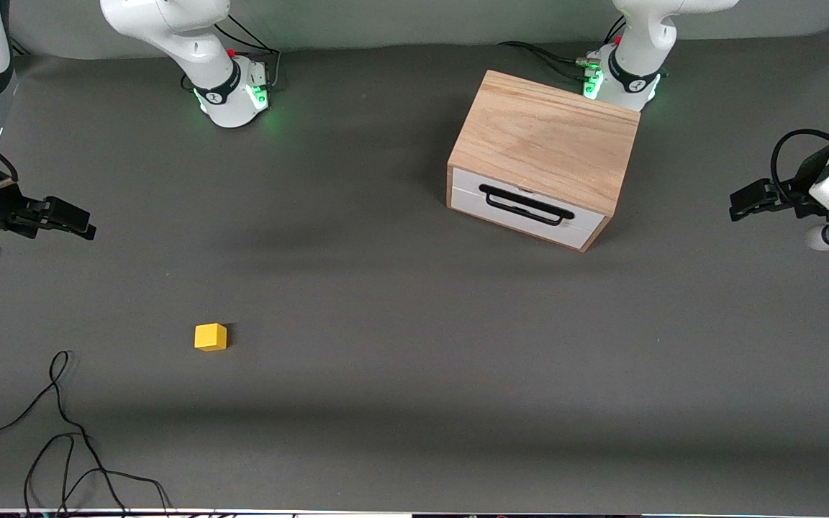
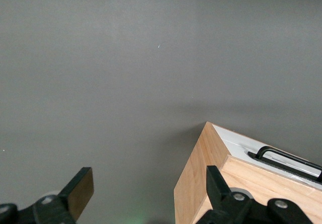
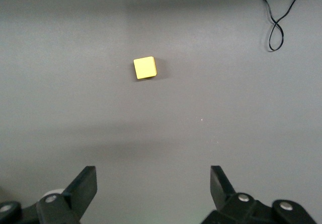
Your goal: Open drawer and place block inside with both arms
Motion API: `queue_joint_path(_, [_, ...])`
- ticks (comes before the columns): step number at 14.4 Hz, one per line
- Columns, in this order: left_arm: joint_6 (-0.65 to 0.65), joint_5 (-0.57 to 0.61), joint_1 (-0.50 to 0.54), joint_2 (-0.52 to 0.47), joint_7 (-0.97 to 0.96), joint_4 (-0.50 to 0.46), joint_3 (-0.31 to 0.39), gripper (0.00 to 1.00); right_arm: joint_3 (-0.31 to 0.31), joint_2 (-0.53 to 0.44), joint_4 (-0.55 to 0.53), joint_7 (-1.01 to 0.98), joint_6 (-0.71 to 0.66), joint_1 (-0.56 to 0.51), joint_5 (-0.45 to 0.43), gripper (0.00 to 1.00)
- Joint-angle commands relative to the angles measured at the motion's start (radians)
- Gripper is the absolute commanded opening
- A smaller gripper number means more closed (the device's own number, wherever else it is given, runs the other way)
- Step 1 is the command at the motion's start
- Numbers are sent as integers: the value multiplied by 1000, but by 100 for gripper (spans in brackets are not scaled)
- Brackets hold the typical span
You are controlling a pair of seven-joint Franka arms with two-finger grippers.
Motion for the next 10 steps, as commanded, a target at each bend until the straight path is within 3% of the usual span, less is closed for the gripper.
queue_joint_path(1, [-43, -10, -14, 0, 53, 23, 18, 100, -2, 13, 25, 18, -19, 13, -7, 100])
queue_joint_path(10, [-54, -13, -26, 8, 36, 21, 17, 100, -1, 27, 34, 15, -16, 16, -6, 100])
